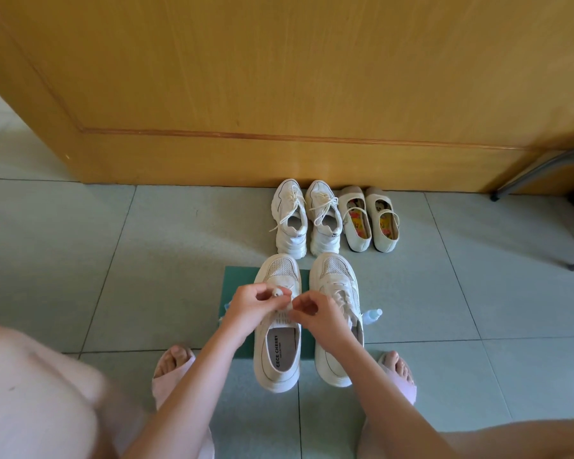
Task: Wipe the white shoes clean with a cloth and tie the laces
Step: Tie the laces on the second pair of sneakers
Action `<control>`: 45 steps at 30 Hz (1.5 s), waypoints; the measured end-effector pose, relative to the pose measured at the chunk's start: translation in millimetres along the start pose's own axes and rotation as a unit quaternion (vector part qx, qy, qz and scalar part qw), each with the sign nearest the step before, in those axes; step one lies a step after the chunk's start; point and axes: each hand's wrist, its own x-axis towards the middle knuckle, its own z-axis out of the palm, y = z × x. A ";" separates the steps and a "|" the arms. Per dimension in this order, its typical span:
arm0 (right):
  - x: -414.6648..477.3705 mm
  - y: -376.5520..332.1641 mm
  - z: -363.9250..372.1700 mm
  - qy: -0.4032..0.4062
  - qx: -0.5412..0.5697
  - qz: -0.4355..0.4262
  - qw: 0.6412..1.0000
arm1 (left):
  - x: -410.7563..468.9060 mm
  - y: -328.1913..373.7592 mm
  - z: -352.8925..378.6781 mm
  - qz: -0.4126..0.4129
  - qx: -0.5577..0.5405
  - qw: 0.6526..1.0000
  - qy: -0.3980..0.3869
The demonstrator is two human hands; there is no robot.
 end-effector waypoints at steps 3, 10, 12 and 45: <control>2.8 -0.5 1.1 -0.004 0.026 0.017 1.000 | 0.5 2.1 -0.7 0.033 0.062 0.997 0.017; 14.9 -14.3 8.8 -0.022 0.000 -0.010 1.000 | -2.8 -1.4 -2.7 0.127 0.200 0.970 0.047; 18.1 -14.1 9.5 -0.028 -0.001 -0.004 1.000 | -4.0 -3.5 -2.4 0.166 0.244 0.953 0.064; 12.0 -4.6 4.5 0.069 0.122 0.030 0.990 | -5.1 -23.7 8.4 0.224 0.116 0.953 0.170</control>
